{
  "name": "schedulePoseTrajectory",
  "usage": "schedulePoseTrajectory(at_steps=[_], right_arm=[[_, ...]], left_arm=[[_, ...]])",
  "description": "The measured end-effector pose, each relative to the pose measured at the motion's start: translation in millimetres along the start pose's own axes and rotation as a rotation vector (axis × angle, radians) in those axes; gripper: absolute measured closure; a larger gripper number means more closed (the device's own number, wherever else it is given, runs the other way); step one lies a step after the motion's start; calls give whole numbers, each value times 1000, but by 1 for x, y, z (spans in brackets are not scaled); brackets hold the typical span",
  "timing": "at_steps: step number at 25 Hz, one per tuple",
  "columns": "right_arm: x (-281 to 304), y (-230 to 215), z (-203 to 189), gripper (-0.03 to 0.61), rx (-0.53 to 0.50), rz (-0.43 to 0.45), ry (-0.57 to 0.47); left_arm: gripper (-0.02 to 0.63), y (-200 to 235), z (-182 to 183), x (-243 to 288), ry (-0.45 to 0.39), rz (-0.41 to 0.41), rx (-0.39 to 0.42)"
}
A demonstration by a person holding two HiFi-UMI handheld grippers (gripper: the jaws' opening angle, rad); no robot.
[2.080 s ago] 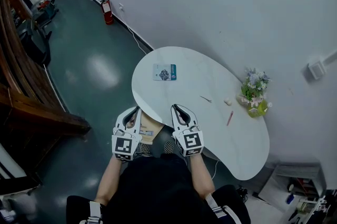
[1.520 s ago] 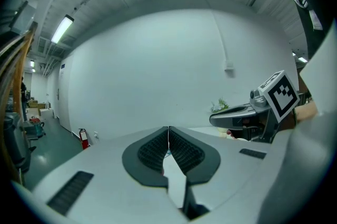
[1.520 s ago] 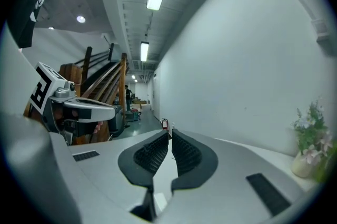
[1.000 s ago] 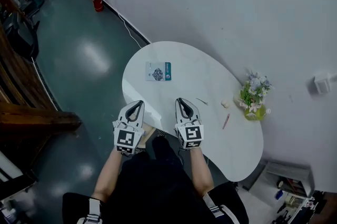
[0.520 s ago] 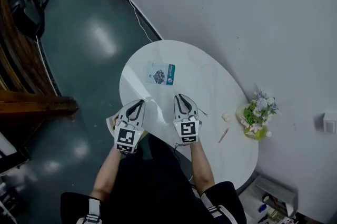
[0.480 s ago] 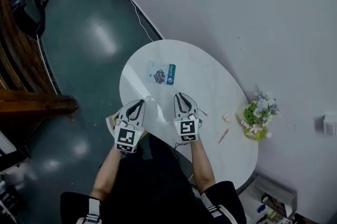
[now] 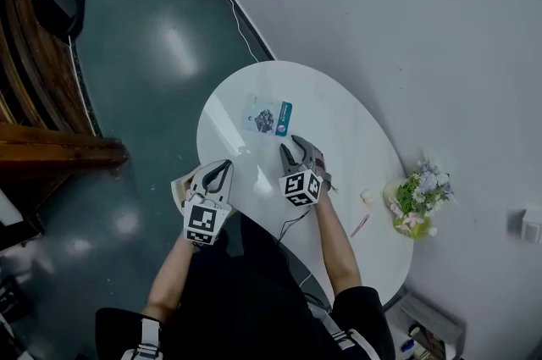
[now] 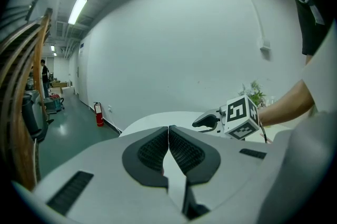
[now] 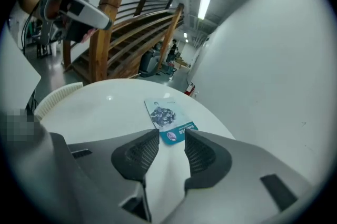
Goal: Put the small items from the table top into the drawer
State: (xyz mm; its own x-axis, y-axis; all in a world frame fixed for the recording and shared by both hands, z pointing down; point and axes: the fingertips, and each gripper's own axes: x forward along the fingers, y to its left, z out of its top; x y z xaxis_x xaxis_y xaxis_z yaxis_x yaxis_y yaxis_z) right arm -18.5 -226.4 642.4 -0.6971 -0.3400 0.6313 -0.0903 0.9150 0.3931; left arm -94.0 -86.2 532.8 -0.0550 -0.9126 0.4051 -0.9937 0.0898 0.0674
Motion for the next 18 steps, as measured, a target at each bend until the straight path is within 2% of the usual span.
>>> schedulePoseTrajectory(at_steps=[8, 18], right_arm=[[35, 5, -24, 417, -193, 28, 97], [50, 0, -25, 417, -244, 14, 102]], left_arm=[[594, 4, -5, -1, 6, 41, -20], [594, 13, -7, 2, 12, 78, -36]])
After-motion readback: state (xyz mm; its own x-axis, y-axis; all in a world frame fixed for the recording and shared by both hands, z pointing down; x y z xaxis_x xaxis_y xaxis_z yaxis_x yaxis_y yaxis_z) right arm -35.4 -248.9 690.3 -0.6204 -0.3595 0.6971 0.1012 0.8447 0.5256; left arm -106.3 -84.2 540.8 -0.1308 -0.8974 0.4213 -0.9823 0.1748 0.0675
